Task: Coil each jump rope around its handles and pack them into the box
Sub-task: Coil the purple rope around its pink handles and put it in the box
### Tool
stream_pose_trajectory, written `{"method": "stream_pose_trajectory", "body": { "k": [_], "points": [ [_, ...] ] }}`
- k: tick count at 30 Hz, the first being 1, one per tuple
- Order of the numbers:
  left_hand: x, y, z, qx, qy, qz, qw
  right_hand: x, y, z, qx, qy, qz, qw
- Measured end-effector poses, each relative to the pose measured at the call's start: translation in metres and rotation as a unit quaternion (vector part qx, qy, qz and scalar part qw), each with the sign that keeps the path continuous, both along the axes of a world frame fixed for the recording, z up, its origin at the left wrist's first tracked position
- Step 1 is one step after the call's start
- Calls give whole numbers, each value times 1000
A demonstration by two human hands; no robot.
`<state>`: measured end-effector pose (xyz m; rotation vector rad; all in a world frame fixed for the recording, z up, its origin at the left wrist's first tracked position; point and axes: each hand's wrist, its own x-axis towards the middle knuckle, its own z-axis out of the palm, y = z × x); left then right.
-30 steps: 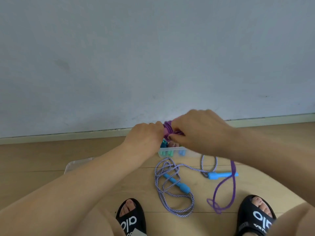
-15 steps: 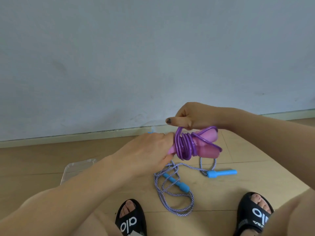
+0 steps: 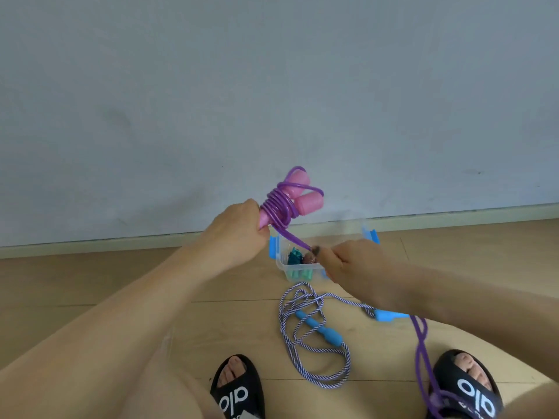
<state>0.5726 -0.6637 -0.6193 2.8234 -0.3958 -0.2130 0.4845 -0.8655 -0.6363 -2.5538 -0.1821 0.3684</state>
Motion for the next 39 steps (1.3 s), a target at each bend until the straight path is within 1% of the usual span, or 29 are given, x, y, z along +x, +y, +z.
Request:
{"method": "stream_pose_trajectory", "body": {
  "k": [3,6,8,10,12,14,18,19,20,21,22,24,26,27,29,31,32,34,35,36,38,39],
  "points": [
    [-8,-13,-5,81,-31,-18,996,-9,-1,15,-57,-66,39,995],
    [-22,-28,-14,185,-60,-47,980,-15,7,38,-137,-148,109,973],
    [-30,-34,-21,254,-66,-95,960,-9,8,57,-163,-218,111,956],
    [-38,-38,-25,276,-77,-150,946,7,0,77,-153,-272,84,946],
    [-45,-40,-21,251,-82,-176,948,28,-14,87,-157,-298,45,941],
    [-51,-41,-14,219,-87,-196,952,51,-29,82,-155,-302,5,940],
    [-63,-41,-3,176,-94,-254,946,79,-35,56,-128,-315,6,941],
    [-66,-41,-1,145,-83,-266,949,82,-33,52,-117,-304,12,945],
    [-69,-41,0,99,-68,-272,955,85,-32,46,-113,-274,11,955],
    [-71,-40,1,34,-55,-270,961,87,-33,38,-104,-239,11,965],
    [-71,-39,3,-29,-47,-261,964,90,-38,27,-84,-186,6,979],
    [-68,-37,8,-109,-40,-217,969,89,-54,5,3,-75,3,997],
    [-65,-33,14,-165,-22,-150,974,78,-56,-9,62,4,11,998],
    [-62,-30,18,-193,-6,-108,975,71,-51,-12,81,32,-8,996],
    [-55,-24,20,-207,22,-34,978,59,-36,-18,61,21,-10,998],
    [-42,-16,16,-199,40,-4,979,46,-24,-12,56,7,-41,998],
    [-34,-13,13,-221,56,11,974,39,-20,-8,53,4,-56,997],
    [-19,-6,8,-292,109,55,948,16,-9,1,26,2,-41,999],
    [-13,-5,5,-295,124,62,945,4,-4,5,13,-7,-20,1000],
    [-9,-5,1,-258,112,50,958,-4,1,9,-7,-28,3,1000],
    [-6,-7,-6,-124,51,14,991,-9,5,19,-51,-69,26,996],
    [-6,-7,-10,-63,26,5,998,-6,4,23,-86,-99,39,991]
  ]
}}
